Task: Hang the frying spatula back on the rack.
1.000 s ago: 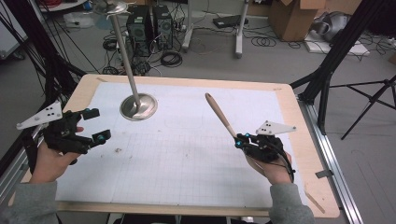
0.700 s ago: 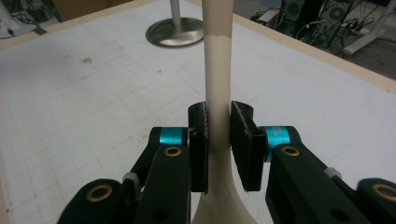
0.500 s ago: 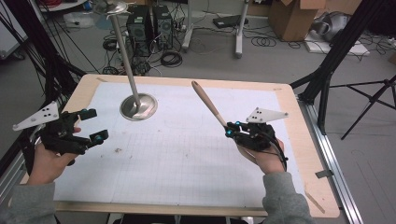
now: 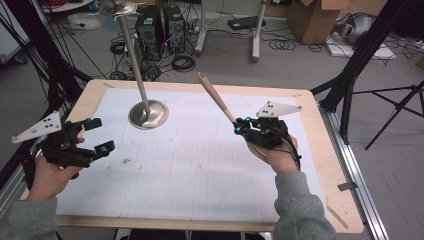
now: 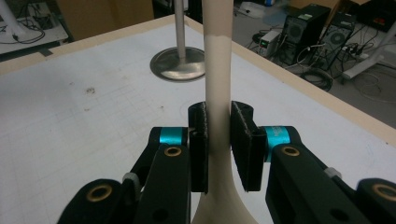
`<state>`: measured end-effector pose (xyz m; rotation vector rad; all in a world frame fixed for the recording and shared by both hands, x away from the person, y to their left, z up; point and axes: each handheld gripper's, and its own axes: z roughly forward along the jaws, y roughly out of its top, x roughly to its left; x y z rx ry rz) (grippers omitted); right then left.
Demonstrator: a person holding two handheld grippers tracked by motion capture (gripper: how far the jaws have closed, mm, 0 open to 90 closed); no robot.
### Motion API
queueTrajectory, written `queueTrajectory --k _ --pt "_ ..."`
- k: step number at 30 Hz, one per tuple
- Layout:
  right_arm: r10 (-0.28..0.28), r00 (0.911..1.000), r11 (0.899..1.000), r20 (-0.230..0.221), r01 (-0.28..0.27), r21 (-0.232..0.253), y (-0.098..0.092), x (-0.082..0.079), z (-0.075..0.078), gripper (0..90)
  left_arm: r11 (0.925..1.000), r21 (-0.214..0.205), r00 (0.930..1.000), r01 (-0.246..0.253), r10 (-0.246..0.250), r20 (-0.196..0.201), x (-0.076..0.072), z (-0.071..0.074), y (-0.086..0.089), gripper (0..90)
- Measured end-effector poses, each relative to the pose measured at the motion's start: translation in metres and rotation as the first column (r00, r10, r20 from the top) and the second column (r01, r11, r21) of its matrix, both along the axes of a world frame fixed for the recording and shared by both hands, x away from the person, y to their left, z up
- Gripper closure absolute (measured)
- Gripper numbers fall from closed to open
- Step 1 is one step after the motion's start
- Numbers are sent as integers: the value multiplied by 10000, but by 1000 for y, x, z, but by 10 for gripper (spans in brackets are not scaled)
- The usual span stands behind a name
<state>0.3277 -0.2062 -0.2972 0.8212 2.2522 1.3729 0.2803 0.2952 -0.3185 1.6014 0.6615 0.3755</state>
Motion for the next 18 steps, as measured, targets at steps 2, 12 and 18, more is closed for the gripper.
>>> queueTrajectory --k 2,12,18 --pt "15 10000 10000 69 -14 -52 3 2 5 776 10000 16 10000 -30 30 -55 0 0 1 18" --pt "296 9990 9996 333 -296 0 23 9 23 776 9999 28 9999 -98 98 -126 -4 -1 2 18" --pt "391 9981 9992 466 -387 -106 33 15 29 776 9999 50 9998 -133 134 -149 -7 -1 5 18"
